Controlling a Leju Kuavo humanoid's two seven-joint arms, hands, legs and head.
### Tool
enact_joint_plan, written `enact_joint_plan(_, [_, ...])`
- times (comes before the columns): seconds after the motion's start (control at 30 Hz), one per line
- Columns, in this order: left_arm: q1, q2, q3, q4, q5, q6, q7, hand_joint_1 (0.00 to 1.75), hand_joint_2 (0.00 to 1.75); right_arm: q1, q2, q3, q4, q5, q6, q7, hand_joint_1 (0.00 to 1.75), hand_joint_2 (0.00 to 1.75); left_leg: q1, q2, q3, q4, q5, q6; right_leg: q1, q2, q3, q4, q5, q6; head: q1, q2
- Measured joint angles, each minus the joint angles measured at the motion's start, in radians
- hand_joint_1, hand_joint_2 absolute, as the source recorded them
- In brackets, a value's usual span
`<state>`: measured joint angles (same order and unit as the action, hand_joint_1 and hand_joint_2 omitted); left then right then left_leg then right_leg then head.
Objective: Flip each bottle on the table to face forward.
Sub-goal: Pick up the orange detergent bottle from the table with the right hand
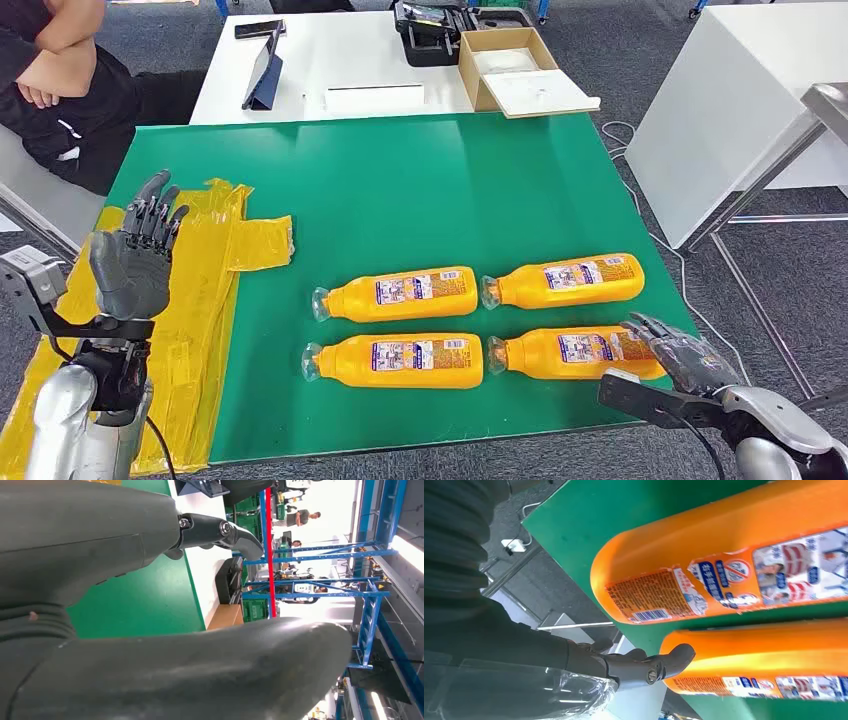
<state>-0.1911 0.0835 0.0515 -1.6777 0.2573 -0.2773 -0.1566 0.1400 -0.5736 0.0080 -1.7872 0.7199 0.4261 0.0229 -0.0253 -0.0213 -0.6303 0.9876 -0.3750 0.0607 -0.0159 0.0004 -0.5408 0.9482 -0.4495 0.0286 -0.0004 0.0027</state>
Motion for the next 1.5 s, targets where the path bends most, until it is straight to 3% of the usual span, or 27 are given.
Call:
enact_joint_plan(0.87, [-0.026,-0.003,-0.024,0.035,0.006,0.014,0.011,0.00,0.00,-0.051,-0.003,0.055,0.150,0.110,-0.036,-0.006,0.00,1.75,0.000,0.000,0.000,0.000,0.000,0.000,0.000,0.000,0.000,0.000,0.000,0.000,0.000,0.000])
enact_joint_plan(1.23, [-0.071,-0.003,-0.087,0.102,0.052,0.109,0.021,0.00,0.00,-0.073,0.002,0.096,0.216,0.095,-0.061,0.069,0.00,1.75,0.000,0.000,0.001,0.000,0.001,0.001,0.000,0.000,0.001,0.000,0.000,0.000,0.000,0.000])
enact_joint_plan(1.27, [-0.074,-0.003,-0.095,0.107,0.059,0.120,0.023,0.00,0.00,-0.073,0.001,0.103,0.219,0.088,-0.064,0.080,0.05,1.75,0.000,0.000,0.001,0.000,0.001,0.001,0.000,0.000,0.001,0.000,0.000,0.000,0.000,0.000])
enact_joint_plan(1.4, [-0.085,-0.002,-0.126,0.120,0.084,0.155,0.026,0.00,0.00,-0.073,-0.002,0.128,0.224,0.073,-0.069,0.128,1.68,1.75,0.000,0.000,0.002,0.000,0.001,0.001,0.000,0.000,0.001,0.000,0.000,0.000,0.000,0.000])
enact_joint_plan(1.5, [-0.090,-0.001,-0.143,0.124,0.093,0.168,0.028,0.00,0.00,-0.069,0.002,0.146,0.228,0.076,-0.063,0.154,1.75,1.75,0.000,0.000,0.002,0.000,0.001,0.001,0.000,0.000,0.001,0.000,0.000,0.000,0.000,0.000])
